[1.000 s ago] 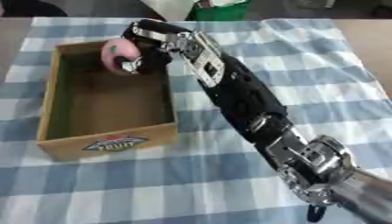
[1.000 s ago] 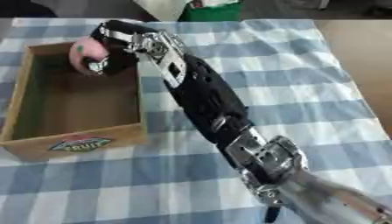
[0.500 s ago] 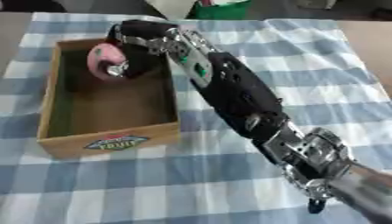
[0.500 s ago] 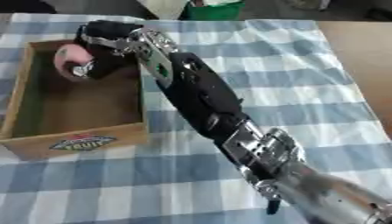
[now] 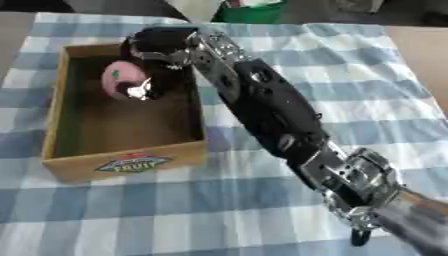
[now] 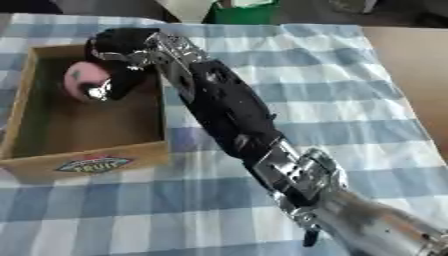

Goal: Pick up objects on the table and place them in the box.

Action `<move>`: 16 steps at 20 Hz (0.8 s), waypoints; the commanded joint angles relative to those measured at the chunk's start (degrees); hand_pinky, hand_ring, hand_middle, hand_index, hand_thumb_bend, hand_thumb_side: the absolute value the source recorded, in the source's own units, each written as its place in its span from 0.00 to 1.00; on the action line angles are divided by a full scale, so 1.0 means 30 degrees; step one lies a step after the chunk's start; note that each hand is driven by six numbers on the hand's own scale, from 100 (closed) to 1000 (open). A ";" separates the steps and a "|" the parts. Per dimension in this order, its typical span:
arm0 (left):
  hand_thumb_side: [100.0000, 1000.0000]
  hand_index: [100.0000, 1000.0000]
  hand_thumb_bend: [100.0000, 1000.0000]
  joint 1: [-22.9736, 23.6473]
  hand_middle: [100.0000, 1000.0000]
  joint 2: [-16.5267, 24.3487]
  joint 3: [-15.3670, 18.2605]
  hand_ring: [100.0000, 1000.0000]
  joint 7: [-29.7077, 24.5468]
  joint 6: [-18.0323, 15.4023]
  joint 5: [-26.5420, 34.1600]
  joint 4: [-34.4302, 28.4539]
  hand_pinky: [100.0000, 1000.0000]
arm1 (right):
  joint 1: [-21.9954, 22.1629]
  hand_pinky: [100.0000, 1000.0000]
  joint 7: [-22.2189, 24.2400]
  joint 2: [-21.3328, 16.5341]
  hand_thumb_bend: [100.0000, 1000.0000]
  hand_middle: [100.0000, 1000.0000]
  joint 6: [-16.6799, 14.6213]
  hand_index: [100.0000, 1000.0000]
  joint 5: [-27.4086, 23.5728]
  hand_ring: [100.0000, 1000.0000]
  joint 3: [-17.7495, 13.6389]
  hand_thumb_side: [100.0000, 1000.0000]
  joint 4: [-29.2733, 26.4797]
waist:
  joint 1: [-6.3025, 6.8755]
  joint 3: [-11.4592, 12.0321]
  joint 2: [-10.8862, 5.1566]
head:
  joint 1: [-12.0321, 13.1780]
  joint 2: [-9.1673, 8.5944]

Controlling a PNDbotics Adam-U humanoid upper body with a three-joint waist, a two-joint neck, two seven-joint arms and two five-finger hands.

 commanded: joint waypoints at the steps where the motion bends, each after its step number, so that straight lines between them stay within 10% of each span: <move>1: 0.54 0.76 0.06 -0.0166 0.49 0.0473 -0.0004 0.35 -0.0029 0.0082 0.0129 -0.0361 0.40 | -0.0245 0.71 0.0158 0.0007 0.00 0.57 -0.0409 0.74 0.1044 0.86 -0.0211 0.72 -0.0031 | 0.0113 0.0062 -0.0289 | -0.0041 -0.0230; 11: 0.54 0.76 0.06 -0.0286 0.49 0.0468 -0.0031 0.35 -0.0094 0.0154 0.0155 -0.0361 0.40 | 0.0010 0.75 0.0572 0.0410 0.31 0.68 -0.1435 0.85 0.4145 0.92 -0.0455 0.52 0.0497 | 0.0059 -0.0007 -0.0250 | -0.0496 0.0017; 16: 0.54 0.76 0.06 -0.0212 0.49 0.0428 -0.0034 0.35 -0.0113 0.0198 0.0162 -0.0361 0.40 | -0.0155 0.76 -0.0241 0.0626 0.63 0.70 -0.1893 0.92 0.5664 0.95 -0.0911 0.49 0.0653 | 0.0109 -0.0031 -0.0328 | -0.0593 0.0042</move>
